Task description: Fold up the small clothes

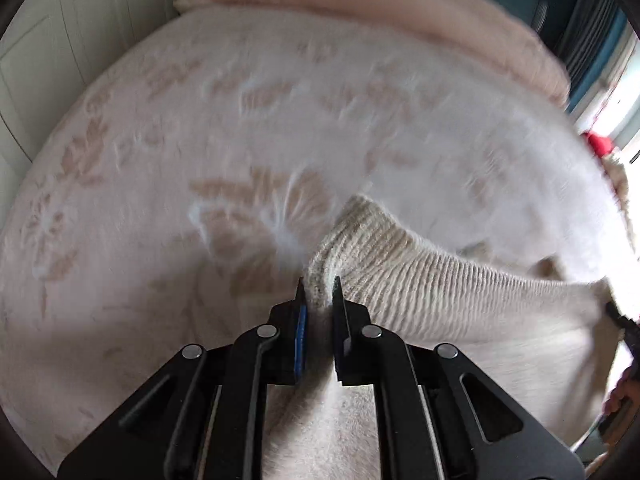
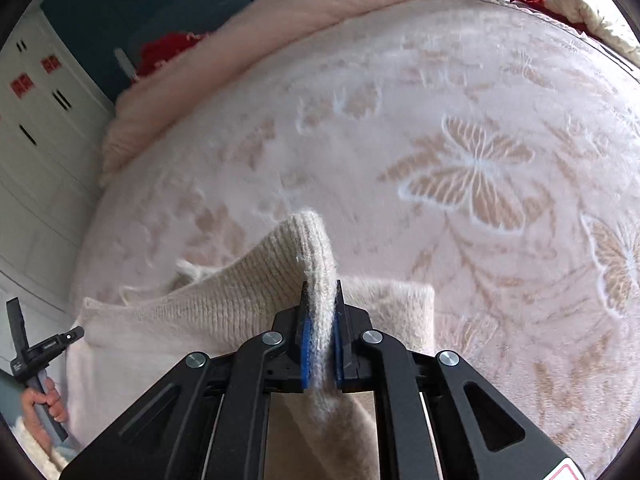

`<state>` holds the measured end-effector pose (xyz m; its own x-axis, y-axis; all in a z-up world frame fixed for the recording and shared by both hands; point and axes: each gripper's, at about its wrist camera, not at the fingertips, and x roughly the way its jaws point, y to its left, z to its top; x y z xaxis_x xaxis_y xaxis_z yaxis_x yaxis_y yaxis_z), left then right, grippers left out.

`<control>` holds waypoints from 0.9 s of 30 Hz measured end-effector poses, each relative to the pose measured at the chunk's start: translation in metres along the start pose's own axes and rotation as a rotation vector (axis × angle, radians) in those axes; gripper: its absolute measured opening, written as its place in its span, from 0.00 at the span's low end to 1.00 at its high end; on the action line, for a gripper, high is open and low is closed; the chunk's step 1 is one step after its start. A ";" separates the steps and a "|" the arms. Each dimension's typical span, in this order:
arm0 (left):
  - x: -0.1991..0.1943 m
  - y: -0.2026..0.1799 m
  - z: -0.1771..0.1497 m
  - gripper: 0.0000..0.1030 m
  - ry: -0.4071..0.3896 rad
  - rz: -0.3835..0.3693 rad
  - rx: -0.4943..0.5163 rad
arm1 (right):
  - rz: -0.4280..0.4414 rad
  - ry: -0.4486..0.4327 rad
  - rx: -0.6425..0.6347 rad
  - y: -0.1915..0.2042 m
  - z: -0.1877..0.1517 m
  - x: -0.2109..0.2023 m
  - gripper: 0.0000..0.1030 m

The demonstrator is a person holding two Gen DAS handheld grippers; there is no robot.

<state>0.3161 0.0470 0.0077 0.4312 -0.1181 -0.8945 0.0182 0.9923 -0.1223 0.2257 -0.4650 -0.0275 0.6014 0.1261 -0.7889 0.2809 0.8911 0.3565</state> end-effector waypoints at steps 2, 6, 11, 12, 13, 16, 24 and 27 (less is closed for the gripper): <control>0.012 0.005 -0.009 0.09 0.000 -0.005 -0.016 | 0.005 0.003 0.005 0.000 -0.002 0.003 0.08; 0.008 0.013 -0.004 0.09 -0.016 -0.014 -0.032 | -0.017 -0.038 0.003 -0.003 0.003 -0.006 0.07; 0.018 0.016 -0.002 0.13 0.005 -0.008 -0.035 | 0.005 0.031 0.120 -0.034 -0.003 0.012 0.09; 0.015 0.013 -0.002 0.14 -0.006 -0.006 -0.020 | 0.014 0.014 0.110 -0.029 -0.003 0.004 0.12; 0.007 0.010 -0.003 0.16 -0.018 -0.006 -0.007 | 0.023 0.000 0.097 -0.023 -0.003 -0.006 0.15; -0.024 0.007 -0.013 0.22 -0.080 -0.001 0.013 | 0.020 -0.077 0.024 0.000 -0.014 -0.050 0.19; -0.082 -0.041 -0.074 0.47 -0.120 -0.107 0.035 | 0.025 0.016 -0.275 0.102 -0.082 -0.055 0.15; -0.058 -0.065 -0.094 0.47 -0.055 -0.068 0.085 | 0.044 0.057 -0.288 0.132 -0.096 -0.036 0.13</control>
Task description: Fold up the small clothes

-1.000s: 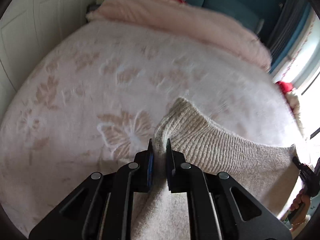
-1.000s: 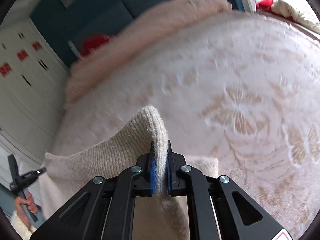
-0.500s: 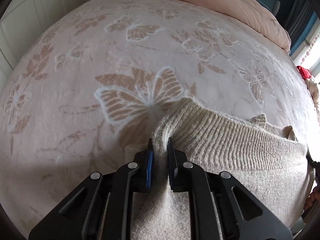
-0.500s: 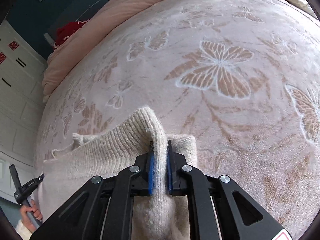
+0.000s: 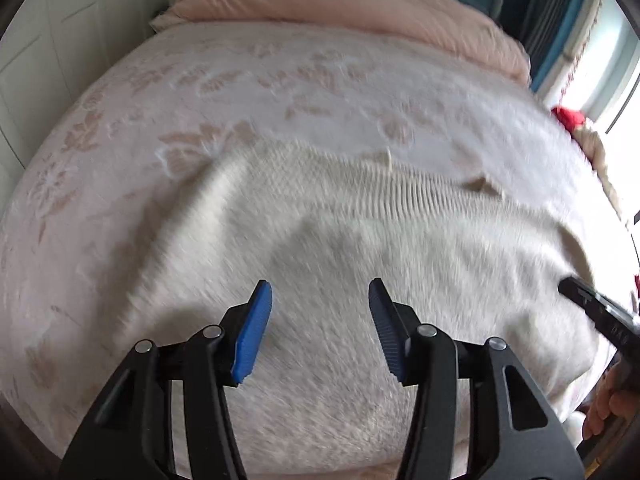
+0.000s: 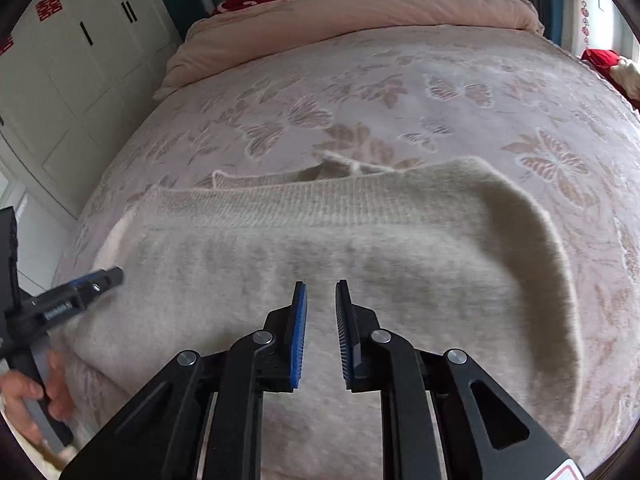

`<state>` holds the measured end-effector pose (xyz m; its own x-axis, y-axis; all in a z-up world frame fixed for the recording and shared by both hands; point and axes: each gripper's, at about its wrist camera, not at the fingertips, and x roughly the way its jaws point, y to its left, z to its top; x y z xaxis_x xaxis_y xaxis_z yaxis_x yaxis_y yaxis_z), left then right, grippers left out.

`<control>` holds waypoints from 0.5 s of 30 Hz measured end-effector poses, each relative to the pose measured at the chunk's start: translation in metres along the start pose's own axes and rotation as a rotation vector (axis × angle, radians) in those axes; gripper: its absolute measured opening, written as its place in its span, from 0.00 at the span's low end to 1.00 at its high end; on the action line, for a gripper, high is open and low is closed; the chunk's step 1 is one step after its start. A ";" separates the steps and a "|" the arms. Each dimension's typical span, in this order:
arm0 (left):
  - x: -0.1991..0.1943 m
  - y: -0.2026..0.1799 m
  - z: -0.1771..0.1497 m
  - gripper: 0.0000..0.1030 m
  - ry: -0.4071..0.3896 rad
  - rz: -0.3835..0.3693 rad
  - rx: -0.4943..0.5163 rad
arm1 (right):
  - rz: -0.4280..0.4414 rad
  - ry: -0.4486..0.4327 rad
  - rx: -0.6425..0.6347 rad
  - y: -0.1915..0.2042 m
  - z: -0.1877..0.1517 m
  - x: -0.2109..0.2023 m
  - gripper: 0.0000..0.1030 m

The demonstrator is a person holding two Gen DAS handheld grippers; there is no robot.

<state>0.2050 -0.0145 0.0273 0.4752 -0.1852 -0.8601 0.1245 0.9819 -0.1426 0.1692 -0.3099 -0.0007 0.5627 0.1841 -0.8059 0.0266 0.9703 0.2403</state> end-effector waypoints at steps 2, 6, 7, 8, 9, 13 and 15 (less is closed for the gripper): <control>0.011 -0.005 -0.011 0.47 0.028 0.003 -0.008 | -0.016 0.013 -0.035 0.019 -0.001 0.008 0.13; 0.013 -0.007 -0.019 0.47 0.003 0.020 -0.006 | -0.027 0.038 -0.073 0.043 0.001 0.021 0.13; 0.013 -0.005 -0.018 0.47 0.005 0.017 -0.008 | -0.031 0.043 -0.075 0.046 0.001 0.022 0.13; 0.015 -0.005 -0.019 0.47 0.007 0.015 -0.009 | -0.030 0.049 -0.077 0.048 0.002 0.024 0.13; 0.015 -0.004 -0.019 0.48 0.010 0.015 -0.011 | -0.033 0.054 -0.083 0.050 0.003 0.027 0.13; 0.017 -0.001 -0.020 0.49 0.013 0.011 -0.014 | -0.068 0.077 -0.097 0.050 0.005 0.036 0.13; 0.017 -0.001 -0.024 0.49 0.009 0.015 -0.006 | -0.108 0.090 -0.107 0.043 0.003 0.042 0.09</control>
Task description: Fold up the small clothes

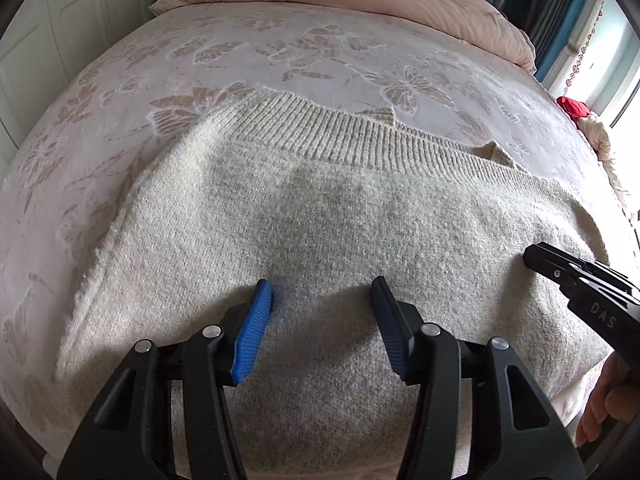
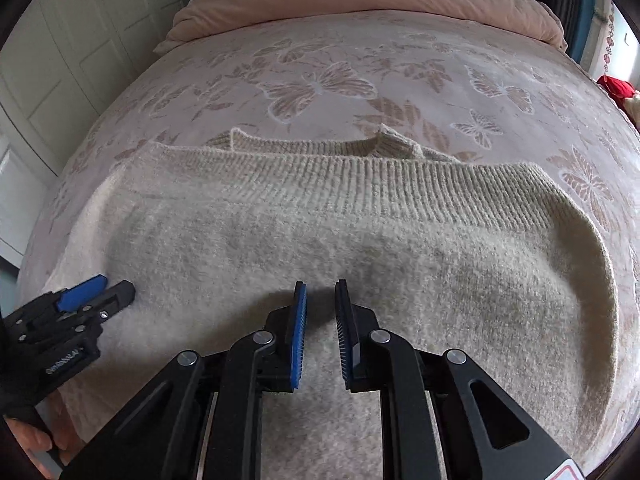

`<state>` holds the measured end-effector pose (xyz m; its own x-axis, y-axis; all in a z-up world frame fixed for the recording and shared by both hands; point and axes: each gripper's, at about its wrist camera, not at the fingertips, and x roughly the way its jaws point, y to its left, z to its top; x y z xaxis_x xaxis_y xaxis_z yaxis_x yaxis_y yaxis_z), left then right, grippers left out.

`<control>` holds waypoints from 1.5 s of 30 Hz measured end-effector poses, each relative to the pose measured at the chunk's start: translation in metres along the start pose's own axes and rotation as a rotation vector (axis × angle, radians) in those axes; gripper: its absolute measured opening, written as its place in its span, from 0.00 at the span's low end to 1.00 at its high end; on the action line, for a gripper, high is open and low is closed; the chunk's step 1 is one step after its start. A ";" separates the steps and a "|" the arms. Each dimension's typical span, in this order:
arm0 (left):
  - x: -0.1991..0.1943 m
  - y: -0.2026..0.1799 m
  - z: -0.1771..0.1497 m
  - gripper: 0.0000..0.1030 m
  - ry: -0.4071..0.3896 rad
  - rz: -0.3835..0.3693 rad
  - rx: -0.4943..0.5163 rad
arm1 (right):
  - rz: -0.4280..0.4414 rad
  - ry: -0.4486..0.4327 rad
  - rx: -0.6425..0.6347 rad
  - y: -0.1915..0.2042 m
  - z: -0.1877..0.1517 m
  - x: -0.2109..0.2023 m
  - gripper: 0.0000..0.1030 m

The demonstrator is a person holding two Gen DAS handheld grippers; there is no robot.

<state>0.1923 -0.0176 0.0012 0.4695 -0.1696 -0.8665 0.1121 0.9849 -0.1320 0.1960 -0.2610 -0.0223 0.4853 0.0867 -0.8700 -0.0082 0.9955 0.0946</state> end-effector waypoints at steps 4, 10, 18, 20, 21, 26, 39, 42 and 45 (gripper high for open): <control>0.000 0.004 0.000 0.50 0.001 -0.009 0.029 | -0.012 -0.005 0.036 -0.047 -0.012 -0.001 0.02; -0.030 0.046 0.021 0.50 -0.062 -0.042 -0.035 | -0.088 -0.076 0.182 -0.129 -0.020 -0.048 0.18; 0.026 0.070 0.104 0.49 0.000 -0.029 -0.101 | -0.010 -0.014 0.366 -0.183 0.030 0.002 0.46; 0.043 0.069 0.109 0.07 0.073 -0.021 -0.094 | 0.036 0.004 0.372 -0.182 0.032 0.009 0.04; 0.039 0.070 0.112 0.06 0.060 -0.041 -0.105 | 0.046 -0.040 0.377 -0.181 0.034 -0.003 0.03; 0.020 0.093 0.122 0.07 -0.006 -0.027 -0.163 | 0.029 -0.186 0.430 -0.202 0.035 -0.041 0.03; -0.049 0.096 0.052 0.69 -0.054 -0.024 -0.122 | -0.021 -0.185 0.294 -0.167 -0.036 -0.107 0.59; -0.074 0.111 -0.006 0.88 -0.062 -0.065 -0.214 | 0.000 -0.108 0.363 -0.171 -0.101 -0.107 0.62; -0.070 0.128 -0.053 0.88 -0.012 -0.109 -0.364 | 0.079 -0.052 0.478 -0.173 -0.153 -0.096 0.63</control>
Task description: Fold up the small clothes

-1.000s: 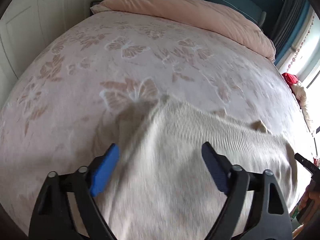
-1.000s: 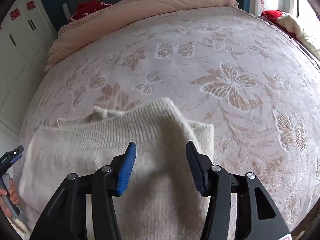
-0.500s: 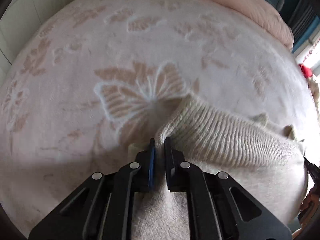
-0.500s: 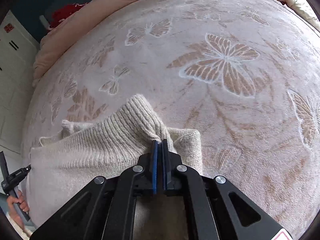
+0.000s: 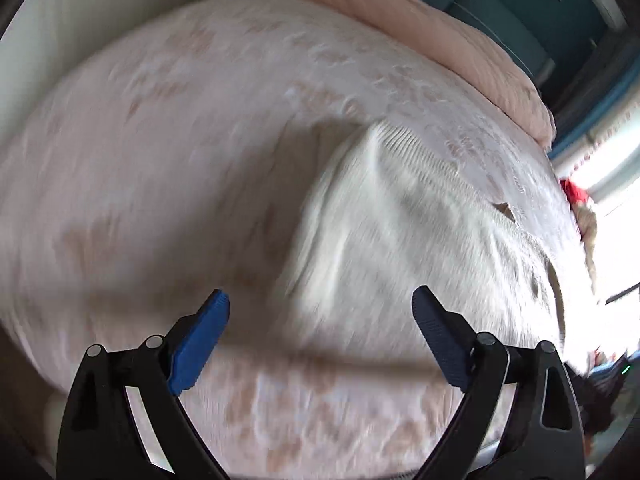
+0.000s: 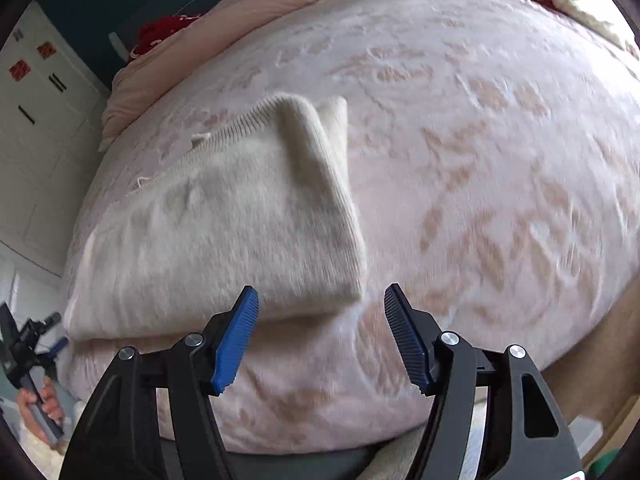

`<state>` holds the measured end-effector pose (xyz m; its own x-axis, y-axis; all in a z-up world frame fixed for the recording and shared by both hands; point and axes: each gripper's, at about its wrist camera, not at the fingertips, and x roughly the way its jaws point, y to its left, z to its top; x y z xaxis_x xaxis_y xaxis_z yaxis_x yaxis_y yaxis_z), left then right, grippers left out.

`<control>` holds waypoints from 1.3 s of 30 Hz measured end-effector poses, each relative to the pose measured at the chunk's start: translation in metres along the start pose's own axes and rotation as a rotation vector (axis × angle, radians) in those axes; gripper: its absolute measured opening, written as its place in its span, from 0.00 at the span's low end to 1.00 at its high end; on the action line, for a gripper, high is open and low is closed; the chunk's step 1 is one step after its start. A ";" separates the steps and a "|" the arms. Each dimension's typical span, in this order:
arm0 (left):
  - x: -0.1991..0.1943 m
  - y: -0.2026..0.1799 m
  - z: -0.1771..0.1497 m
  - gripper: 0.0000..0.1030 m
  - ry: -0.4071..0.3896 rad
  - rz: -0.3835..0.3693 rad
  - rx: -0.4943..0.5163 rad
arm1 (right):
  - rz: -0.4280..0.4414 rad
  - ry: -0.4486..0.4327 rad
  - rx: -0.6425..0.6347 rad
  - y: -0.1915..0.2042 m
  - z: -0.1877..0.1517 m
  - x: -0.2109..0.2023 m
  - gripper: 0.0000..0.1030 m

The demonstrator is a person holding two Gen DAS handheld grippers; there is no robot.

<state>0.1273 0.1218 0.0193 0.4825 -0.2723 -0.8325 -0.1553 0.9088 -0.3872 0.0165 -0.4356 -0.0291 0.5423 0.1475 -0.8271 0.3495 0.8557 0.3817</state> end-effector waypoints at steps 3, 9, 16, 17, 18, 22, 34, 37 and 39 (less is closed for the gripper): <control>0.008 0.021 -0.023 0.87 0.028 -0.068 -0.186 | 0.119 0.028 0.116 -0.010 -0.014 0.014 0.63; 0.033 -0.005 -0.004 0.88 -0.010 -0.171 -0.272 | 0.287 -0.025 0.298 0.002 0.013 0.042 0.70; 0.021 -0.007 0.013 0.23 -0.011 -0.128 -0.275 | 0.289 -0.081 0.300 0.017 0.038 0.016 0.13; 0.006 -0.011 0.012 0.20 -0.021 -0.118 -0.225 | 0.263 -0.093 0.236 0.025 0.038 0.001 0.13; -0.011 -0.014 0.007 0.18 -0.022 -0.110 -0.186 | 0.234 -0.099 0.162 0.035 0.035 -0.018 0.13; -0.061 -0.004 -0.028 0.17 0.048 -0.073 -0.110 | 0.140 -0.022 0.006 0.036 0.000 -0.060 0.13; -0.090 0.011 -0.052 0.65 -0.031 0.102 -0.003 | -0.009 -0.080 -0.012 -0.010 -0.015 -0.094 0.48; -0.073 -0.018 -0.015 0.78 -0.096 0.063 0.060 | -0.031 -0.093 -0.137 0.028 0.020 -0.060 0.58; -0.042 -0.032 0.005 0.82 -0.067 0.048 0.079 | -0.038 -0.075 -0.182 0.045 0.039 -0.027 0.58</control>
<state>0.1166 0.1054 0.0689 0.5331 -0.2085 -0.8199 -0.1120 0.9432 -0.3127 0.0473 -0.4200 0.0268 0.5891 0.0816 -0.8040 0.2306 0.9365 0.2640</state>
